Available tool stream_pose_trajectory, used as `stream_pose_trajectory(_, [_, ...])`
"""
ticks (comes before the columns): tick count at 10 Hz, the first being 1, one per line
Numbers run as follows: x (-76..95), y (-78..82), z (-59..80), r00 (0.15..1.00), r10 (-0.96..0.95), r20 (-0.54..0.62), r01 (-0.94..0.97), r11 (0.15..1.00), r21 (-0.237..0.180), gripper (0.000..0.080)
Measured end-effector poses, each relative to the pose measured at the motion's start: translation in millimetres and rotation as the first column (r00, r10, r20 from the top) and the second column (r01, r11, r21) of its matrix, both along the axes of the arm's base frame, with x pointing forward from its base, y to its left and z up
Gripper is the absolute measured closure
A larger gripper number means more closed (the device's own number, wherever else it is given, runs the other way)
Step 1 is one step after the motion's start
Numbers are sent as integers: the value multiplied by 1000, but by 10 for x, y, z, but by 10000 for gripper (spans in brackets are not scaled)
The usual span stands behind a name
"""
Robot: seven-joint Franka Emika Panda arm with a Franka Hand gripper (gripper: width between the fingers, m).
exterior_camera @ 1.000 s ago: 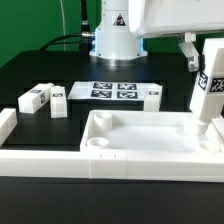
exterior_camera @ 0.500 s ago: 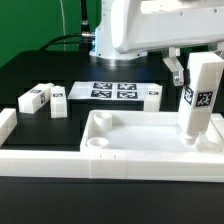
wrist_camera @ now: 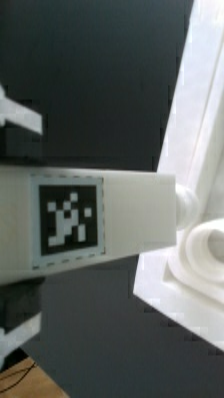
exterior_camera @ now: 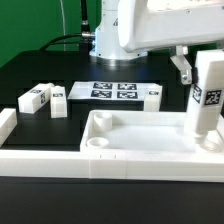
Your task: Assemble desk
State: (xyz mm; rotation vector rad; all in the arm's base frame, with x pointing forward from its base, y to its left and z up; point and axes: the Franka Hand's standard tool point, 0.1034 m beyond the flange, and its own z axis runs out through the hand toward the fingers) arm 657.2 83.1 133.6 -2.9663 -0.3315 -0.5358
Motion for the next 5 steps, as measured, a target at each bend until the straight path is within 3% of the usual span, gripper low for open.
stream_pose_trajectory(1, [2, 66, 3, 1000, 8, 1, -8, 1000, 0, 511])
stream_pose_trajectory(5, [-9, 75, -8, 1000, 8, 1, -8, 1000, 1, 511])
